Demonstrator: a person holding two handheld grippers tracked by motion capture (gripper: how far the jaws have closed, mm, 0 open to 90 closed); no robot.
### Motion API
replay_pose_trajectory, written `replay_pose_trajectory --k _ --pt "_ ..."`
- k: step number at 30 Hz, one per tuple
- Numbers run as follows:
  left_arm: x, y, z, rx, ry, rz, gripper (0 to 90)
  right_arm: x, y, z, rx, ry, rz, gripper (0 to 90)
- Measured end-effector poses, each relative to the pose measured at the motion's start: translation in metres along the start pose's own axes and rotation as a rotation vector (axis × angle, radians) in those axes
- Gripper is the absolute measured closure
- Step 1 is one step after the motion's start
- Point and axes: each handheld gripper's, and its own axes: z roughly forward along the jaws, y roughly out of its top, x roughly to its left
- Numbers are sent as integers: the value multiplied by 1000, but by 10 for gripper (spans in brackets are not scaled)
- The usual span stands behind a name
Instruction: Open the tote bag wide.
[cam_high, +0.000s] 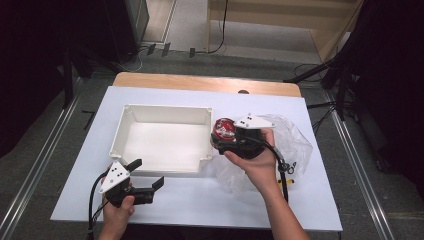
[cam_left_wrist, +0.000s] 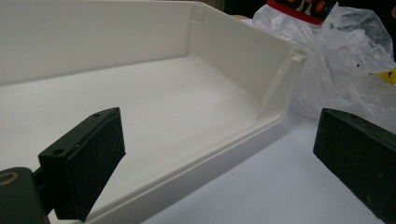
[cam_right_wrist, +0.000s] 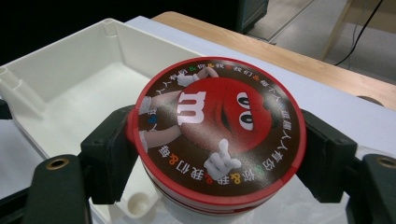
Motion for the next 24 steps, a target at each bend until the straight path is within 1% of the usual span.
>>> replay_pose_trajectory --k 2,6,8,10,15,24 --pt "1 -1 0 4 -3 0 22 4 2 5 -3 6 -13 236" --pt "2 -2 -2 3 -6 -6 23 10 5 11 -14 20 -17 237" --pt "2 -2 -3 7 -7 -4 23 14 7 13 -16 26 -28 237" --pt "2 -3 -2 10 -5 2 23 16 8 14 -19 34 -34 237" --pt "2 -2 -2 10 -4 0 23 23 9 16 -22 41 -43 237" --pt "3 -2 -1 11 -2 5 23 28 12 18 -35 56 -50 237"
